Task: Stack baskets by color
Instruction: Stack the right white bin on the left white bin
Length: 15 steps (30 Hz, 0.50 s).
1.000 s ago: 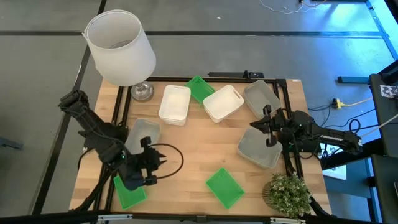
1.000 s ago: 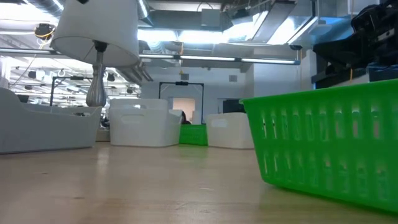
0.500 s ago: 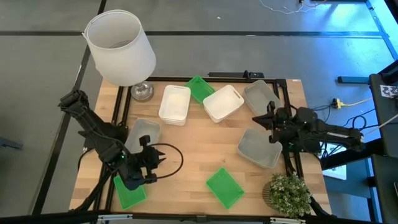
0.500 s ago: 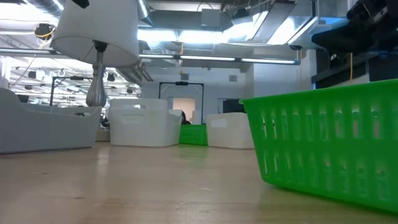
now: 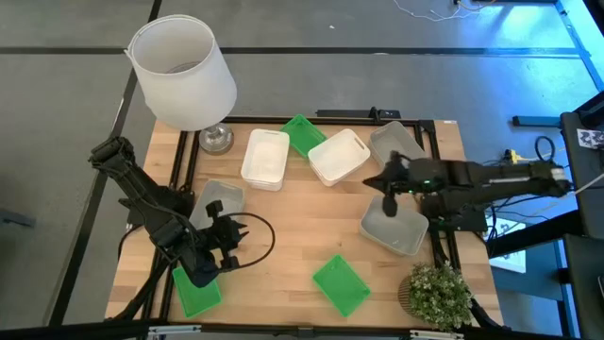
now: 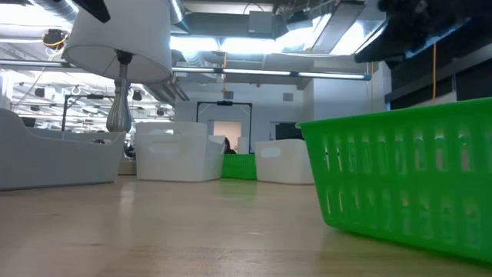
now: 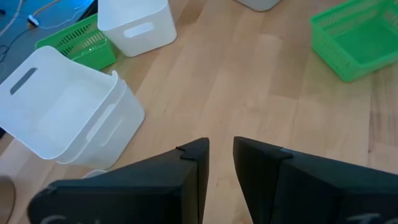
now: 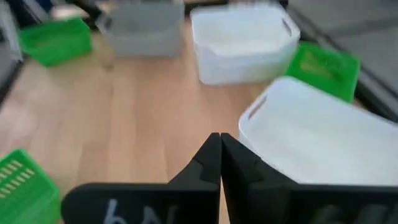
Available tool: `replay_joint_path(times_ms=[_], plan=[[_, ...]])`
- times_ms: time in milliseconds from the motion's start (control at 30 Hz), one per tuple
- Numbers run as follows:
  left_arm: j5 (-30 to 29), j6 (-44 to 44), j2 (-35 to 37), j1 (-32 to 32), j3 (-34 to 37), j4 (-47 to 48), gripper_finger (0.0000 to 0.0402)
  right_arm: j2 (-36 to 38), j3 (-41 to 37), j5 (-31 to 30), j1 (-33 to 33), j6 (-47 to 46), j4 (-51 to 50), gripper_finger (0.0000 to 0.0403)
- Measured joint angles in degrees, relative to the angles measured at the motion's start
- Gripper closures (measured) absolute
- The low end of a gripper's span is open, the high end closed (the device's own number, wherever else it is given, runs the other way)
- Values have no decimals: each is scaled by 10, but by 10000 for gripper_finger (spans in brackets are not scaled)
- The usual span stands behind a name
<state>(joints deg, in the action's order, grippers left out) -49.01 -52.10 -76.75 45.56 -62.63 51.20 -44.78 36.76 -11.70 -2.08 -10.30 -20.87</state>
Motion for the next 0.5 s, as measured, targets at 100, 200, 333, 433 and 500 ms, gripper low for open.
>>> replay_joint_path(times_ms=[100, 200, 333, 433, 500], plan=[[0, 0, 0, 0, 0, 3, 337, -77, 76, -30, -4, -51, -57, 397], [0, 1, 0, 0, 0, 4, 337, -145, 149, -41, -2, -92, -134, 379], [0, 1, 0, 0, 0, 7, 337, -215, 229, -38, 4, -121, -203, 340], [0, 2, 0, 0, 0, 7, 337, -263, 275, -38, 4, -134, -228, 302], [0, 8, 0, 0, 0, 8, 337, -291, 300, -33, 4, -147, -236, 275]])
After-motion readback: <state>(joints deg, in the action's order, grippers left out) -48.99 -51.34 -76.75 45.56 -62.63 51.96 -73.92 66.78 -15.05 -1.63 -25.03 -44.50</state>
